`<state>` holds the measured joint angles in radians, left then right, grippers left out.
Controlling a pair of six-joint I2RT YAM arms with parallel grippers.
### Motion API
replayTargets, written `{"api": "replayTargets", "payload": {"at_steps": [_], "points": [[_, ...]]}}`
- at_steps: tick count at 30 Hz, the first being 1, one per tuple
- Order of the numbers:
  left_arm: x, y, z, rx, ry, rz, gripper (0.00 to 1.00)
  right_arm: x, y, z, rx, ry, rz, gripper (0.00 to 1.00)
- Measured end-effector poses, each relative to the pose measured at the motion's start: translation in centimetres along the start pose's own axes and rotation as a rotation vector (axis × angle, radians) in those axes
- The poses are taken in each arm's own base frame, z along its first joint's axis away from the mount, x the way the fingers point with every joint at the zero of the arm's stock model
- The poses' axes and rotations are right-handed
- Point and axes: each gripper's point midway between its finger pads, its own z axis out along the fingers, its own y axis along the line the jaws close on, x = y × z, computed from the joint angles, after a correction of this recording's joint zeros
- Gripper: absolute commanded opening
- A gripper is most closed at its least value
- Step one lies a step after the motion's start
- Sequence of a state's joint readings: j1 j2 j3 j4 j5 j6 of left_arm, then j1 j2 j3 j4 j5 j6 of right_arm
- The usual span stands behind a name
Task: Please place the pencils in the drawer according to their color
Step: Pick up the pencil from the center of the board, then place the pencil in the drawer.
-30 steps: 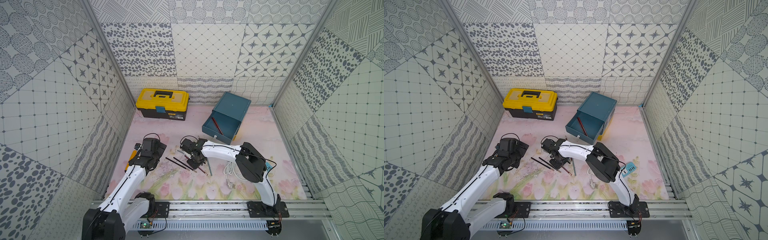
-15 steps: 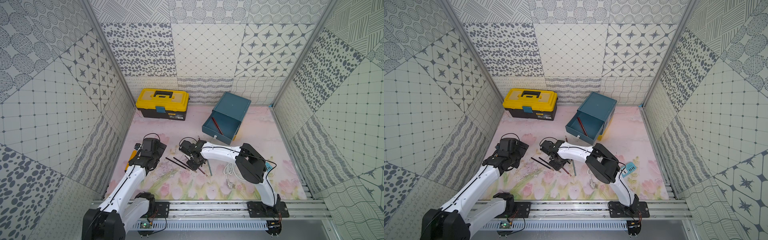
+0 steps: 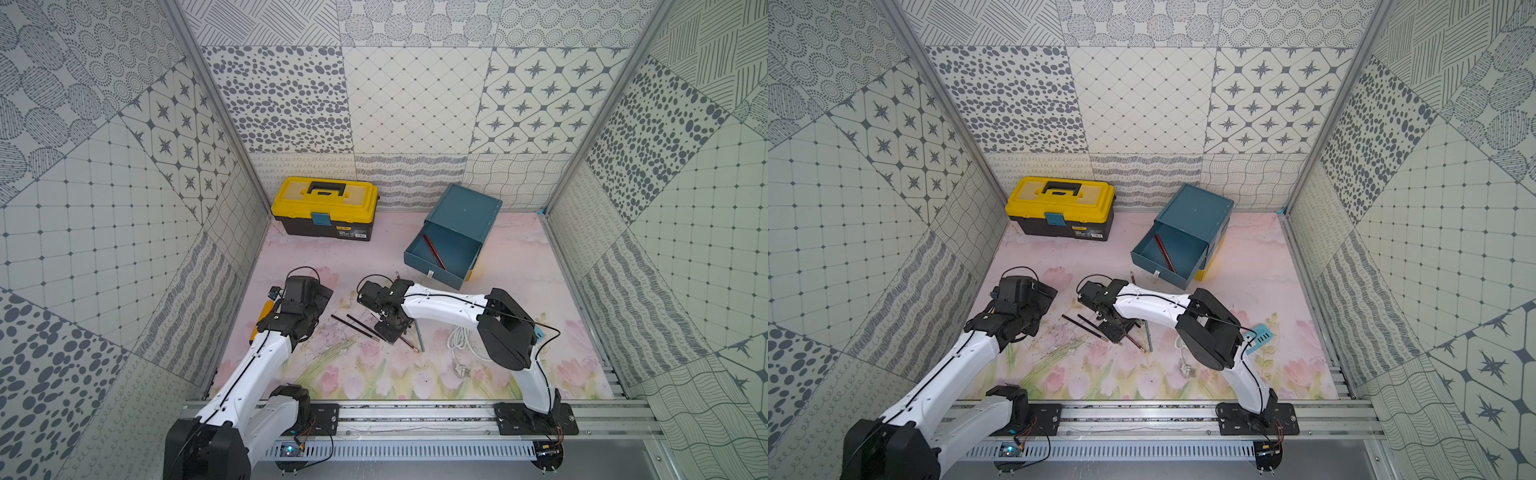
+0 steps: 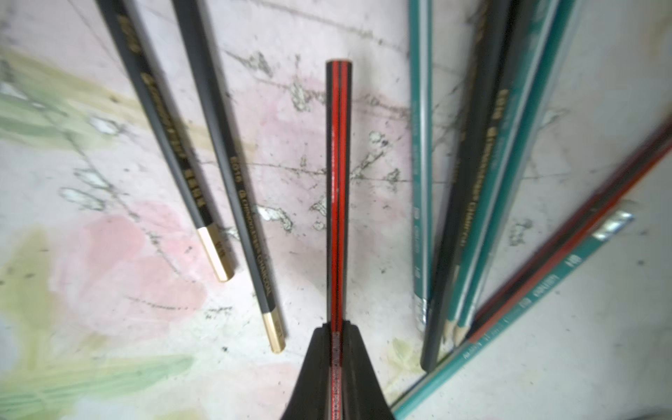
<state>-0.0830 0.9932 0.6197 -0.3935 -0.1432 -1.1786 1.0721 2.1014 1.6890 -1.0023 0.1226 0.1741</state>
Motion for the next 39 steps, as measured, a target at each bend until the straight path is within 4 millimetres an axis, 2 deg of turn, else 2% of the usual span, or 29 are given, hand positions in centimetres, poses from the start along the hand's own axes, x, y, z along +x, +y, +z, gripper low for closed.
{"api": "replayTargets", "payload": {"at_steps": [5, 11, 17, 22, 25, 28, 35, 39], "points": [[-0.1, -0.1, -0.2, 0.006, -0.005, -0.001, 0.99, -2.8, -0.6, -5.0, -0.002, -0.140, 0.018, 0.00], [-0.1, -0.2, -0.2, 0.010, -0.007, -0.001, 0.99, -5.7, -2.7, -11.2, 0.032, -0.305, 0.050, 0.00], [-0.1, -0.1, -0.2, 0.008, -0.006, -0.001, 0.99, -7.8, -6.7, -17.3, 0.084, -0.459, 0.105, 0.00], [0.0, 0.1, -0.1, 0.003, -0.003, 0.000, 0.99, -8.2, -11.2, -21.3, 0.166, -0.550, 0.160, 0.00], [0.0, 0.2, -0.1, 0.002, -0.002, 0.000, 0.99, -7.9, -13.9, -22.7, 0.221, -0.573, 0.188, 0.00], [0.0, 0.2, -0.1, 0.001, -0.002, 0.000, 0.99, -7.3, -16.6, -23.3, 0.273, -0.572, 0.218, 0.00], [0.2, 0.3, 0.1, -0.006, 0.004, 0.001, 0.99, -6.0, -21.7, -23.0, 0.358, -0.540, 0.281, 0.00], [0.2, 0.4, 0.2, -0.010, 0.006, 0.001, 0.99, -4.9, -23.6, -21.7, 0.382, -0.497, 0.306, 0.00]]}}
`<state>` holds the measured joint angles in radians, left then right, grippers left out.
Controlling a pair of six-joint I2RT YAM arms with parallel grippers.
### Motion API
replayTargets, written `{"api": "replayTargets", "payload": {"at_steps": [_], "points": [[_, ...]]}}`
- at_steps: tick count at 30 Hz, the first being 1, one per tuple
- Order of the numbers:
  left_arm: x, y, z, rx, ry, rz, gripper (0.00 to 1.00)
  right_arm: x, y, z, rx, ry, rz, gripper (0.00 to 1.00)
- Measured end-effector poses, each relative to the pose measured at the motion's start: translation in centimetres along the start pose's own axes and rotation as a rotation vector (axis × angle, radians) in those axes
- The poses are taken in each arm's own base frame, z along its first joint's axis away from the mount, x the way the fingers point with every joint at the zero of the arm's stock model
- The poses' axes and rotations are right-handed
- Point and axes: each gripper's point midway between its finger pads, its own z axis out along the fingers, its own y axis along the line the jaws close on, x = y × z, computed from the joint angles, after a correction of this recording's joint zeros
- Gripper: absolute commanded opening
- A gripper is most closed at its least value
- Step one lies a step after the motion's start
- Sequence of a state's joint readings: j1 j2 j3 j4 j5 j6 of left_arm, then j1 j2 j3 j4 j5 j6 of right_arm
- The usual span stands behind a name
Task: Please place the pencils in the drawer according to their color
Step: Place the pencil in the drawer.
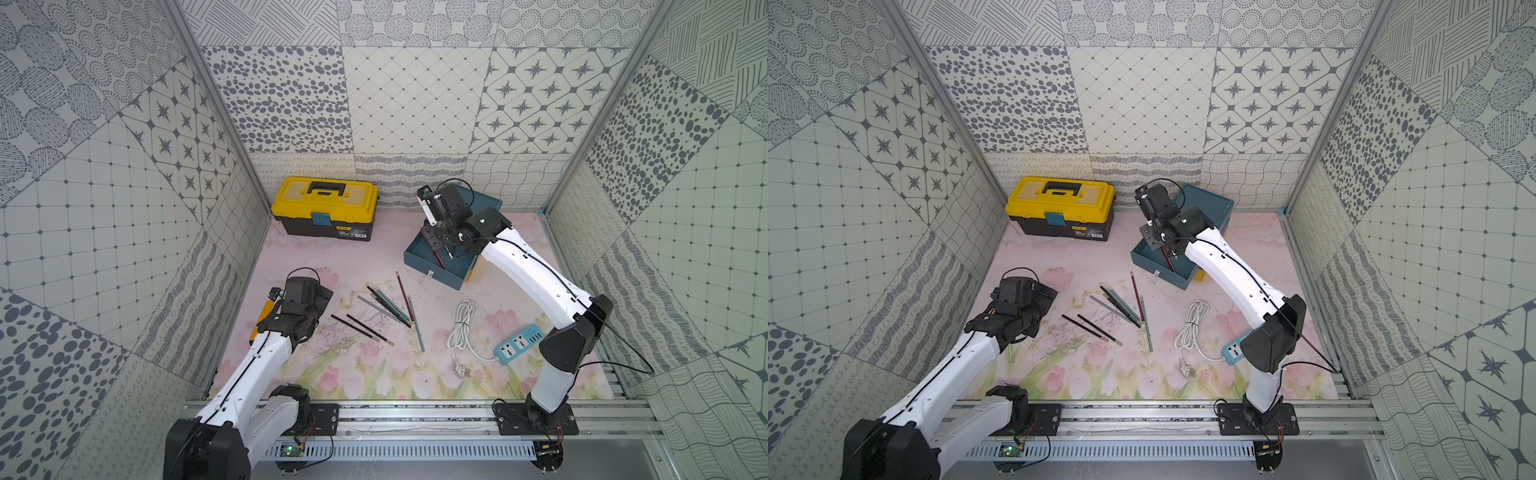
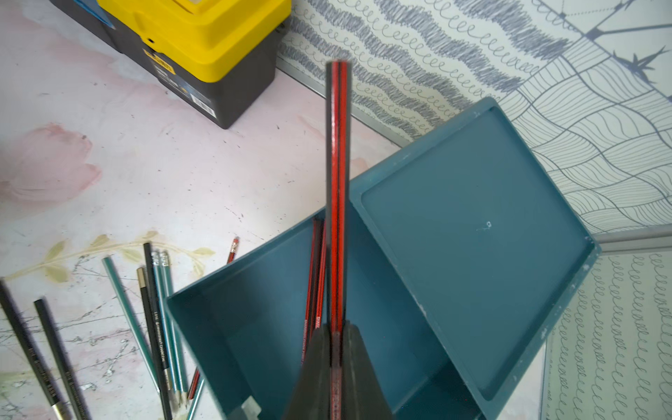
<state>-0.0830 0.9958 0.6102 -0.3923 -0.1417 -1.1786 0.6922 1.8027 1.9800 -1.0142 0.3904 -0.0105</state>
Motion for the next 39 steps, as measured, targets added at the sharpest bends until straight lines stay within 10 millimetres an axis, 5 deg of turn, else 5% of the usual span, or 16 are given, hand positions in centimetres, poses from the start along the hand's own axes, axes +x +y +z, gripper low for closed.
{"api": "replayTargets", "payload": {"at_steps": [10, 26, 39], "points": [[0.1, 0.0, 0.3, -0.005, 0.004, 0.000, 0.99, 3.5, -0.5, 2.6, -0.012, 0.106, 0.004, 0.00], [0.1, 0.0, 0.3, -0.005, 0.008, 0.000, 0.99, 7.0, 0.3, 3.8, -0.072, 0.220, 0.041, 0.00], [0.1, -0.3, 0.0, 0.011, 0.005, -0.005, 0.99, 7.6, 0.7, 3.9, -0.087, 0.240, 0.057, 0.21]]}}
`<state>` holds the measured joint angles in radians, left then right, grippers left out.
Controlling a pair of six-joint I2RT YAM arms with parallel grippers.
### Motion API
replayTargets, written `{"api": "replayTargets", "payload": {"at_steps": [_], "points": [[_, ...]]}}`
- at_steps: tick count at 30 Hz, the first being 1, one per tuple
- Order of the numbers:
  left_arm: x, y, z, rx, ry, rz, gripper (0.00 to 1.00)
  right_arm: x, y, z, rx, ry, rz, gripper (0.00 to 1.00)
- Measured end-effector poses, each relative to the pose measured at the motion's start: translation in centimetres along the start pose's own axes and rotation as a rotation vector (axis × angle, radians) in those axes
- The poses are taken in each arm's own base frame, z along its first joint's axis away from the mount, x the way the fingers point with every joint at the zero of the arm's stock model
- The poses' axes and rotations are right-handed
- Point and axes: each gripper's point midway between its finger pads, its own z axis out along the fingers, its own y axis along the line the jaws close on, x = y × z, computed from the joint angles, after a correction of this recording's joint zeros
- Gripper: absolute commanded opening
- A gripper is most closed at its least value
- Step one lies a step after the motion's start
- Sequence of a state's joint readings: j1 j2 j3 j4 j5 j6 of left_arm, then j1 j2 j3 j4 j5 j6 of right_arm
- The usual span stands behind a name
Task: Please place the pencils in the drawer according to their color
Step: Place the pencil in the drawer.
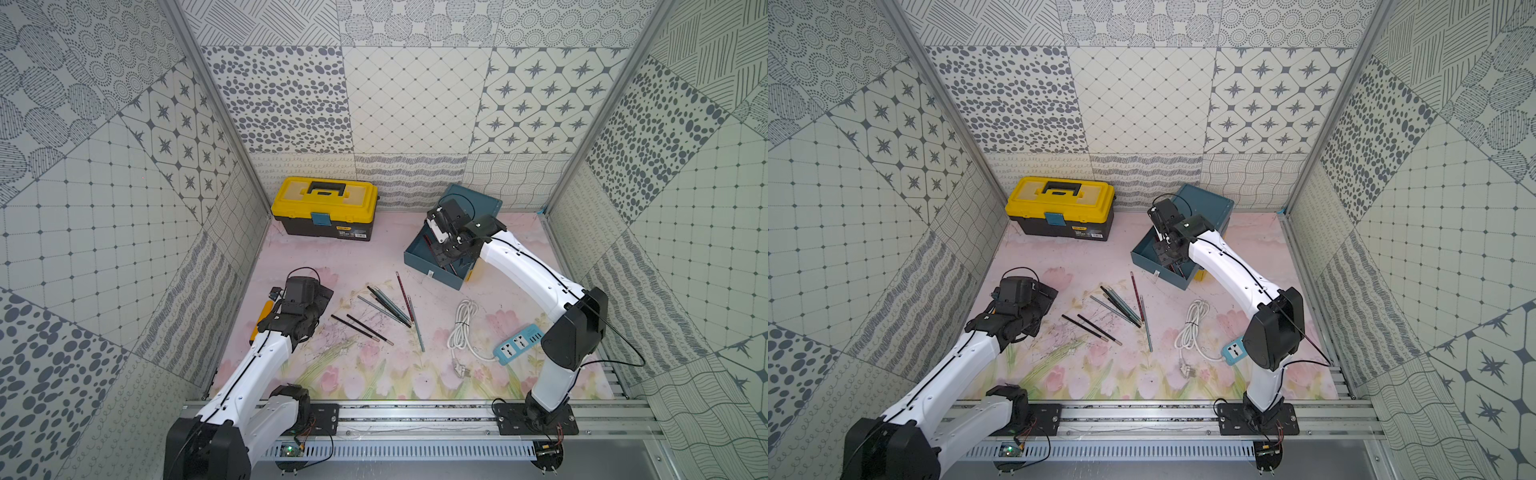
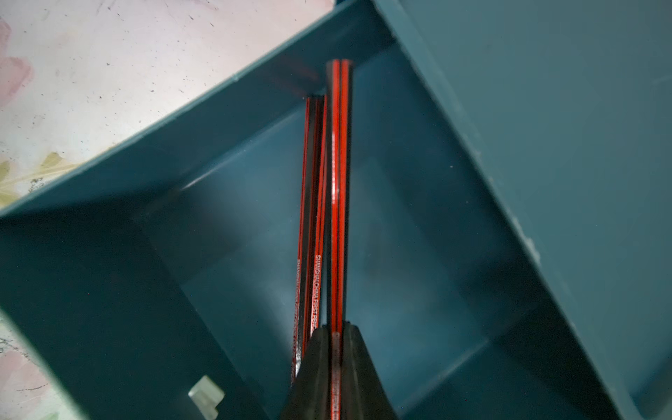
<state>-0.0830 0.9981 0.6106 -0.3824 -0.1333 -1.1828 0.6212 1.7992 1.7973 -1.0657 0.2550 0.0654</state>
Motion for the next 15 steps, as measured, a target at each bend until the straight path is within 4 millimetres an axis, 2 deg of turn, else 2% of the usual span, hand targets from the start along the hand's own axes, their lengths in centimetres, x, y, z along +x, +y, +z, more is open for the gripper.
{"api": "replayTargets", "payload": {"at_steps": [6, 15], "points": [[0.0, 0.0, 0.0, 0.002, -0.001, 0.000, 0.99, 0.0, -0.1, -0.1, 0.003, -0.002, 0.007, 0.29], [0.0, 0.0, 0.0, 0.002, -0.001, 0.000, 0.99, 0.0, -0.4, -1.2, 0.005, -0.016, 0.015, 0.32]]}}
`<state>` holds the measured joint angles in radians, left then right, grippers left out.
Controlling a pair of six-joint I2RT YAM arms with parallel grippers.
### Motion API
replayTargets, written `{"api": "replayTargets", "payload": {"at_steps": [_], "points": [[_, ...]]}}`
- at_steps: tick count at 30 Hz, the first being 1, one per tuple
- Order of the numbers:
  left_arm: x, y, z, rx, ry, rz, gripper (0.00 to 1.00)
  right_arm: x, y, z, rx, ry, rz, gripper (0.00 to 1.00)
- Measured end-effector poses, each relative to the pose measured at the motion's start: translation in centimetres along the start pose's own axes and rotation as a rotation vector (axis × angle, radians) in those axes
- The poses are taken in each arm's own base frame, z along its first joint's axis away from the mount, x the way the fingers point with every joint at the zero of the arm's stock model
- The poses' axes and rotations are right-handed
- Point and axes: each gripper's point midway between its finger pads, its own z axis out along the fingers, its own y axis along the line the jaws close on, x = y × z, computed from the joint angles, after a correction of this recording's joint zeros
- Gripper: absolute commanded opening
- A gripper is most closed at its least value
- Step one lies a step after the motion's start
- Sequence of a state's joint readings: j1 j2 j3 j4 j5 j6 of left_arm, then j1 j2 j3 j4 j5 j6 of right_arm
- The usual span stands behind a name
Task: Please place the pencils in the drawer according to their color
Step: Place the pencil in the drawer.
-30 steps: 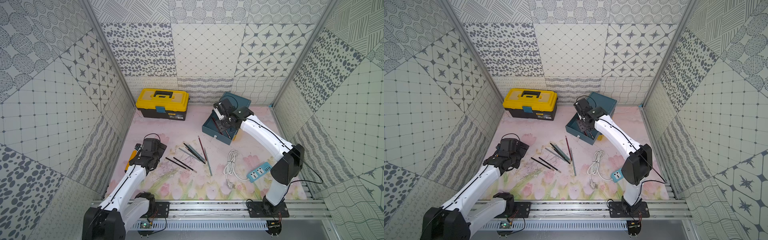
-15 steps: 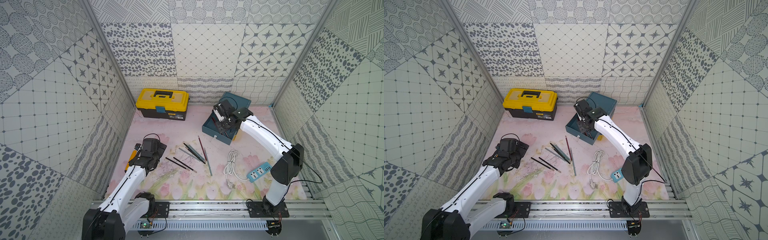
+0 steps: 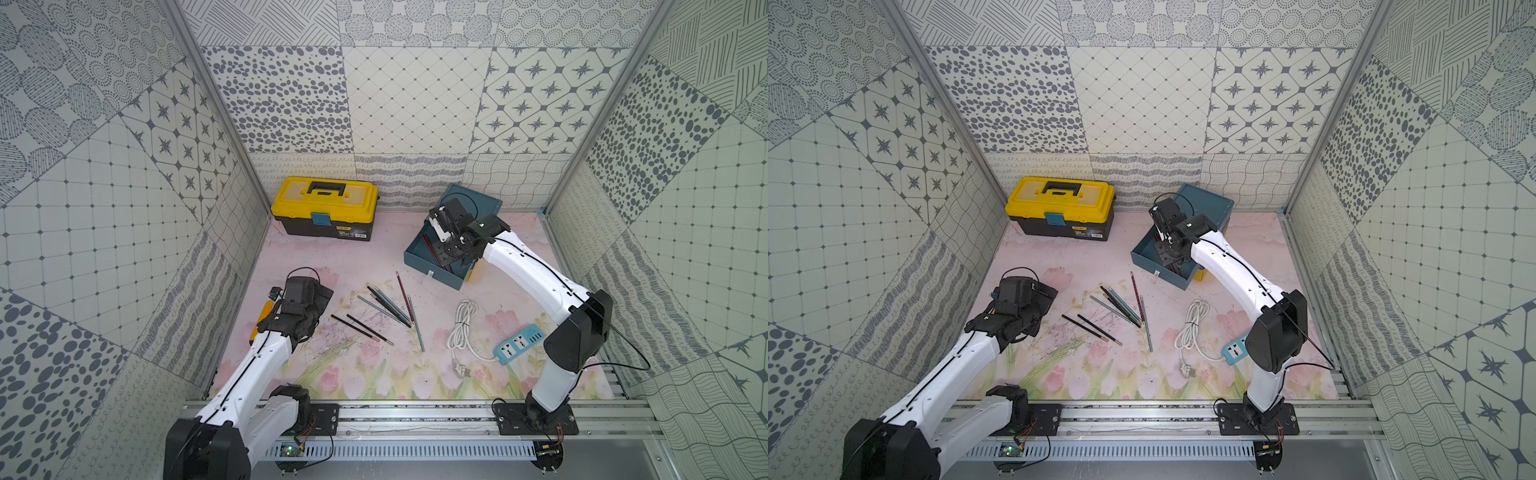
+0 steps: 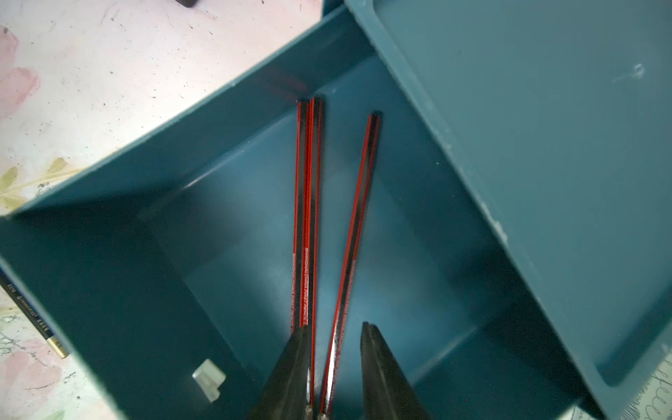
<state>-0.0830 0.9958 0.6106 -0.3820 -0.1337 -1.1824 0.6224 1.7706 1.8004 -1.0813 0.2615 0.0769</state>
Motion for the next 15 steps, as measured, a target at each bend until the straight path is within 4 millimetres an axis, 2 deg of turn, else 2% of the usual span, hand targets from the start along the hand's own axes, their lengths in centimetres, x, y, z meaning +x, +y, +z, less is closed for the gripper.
{"api": "replayTargets", "payload": {"at_steps": [4, 7, 11, 15], "points": [[0.0, 0.0, 0.0, 0.000, 0.000, 0.000, 0.99, -0.6, 0.3, -1.6, -0.009, -0.030, 0.000, 0.32], [0.0, 0.0, 0.0, -0.001, 0.000, 0.000, 0.99, -1.6, 1.2, -3.8, -0.024, -0.084, -0.002, 0.32], [0.0, 0.0, 0.0, -0.001, 0.000, 0.000, 0.99, -3.1, 3.5, -6.7, -0.057, -0.166, -0.028, 0.32], [0.0, 0.0, 0.0, -0.001, 0.000, 0.000, 0.99, -3.7, 6.3, -8.8, -0.095, -0.218, -0.070, 0.32]]}}
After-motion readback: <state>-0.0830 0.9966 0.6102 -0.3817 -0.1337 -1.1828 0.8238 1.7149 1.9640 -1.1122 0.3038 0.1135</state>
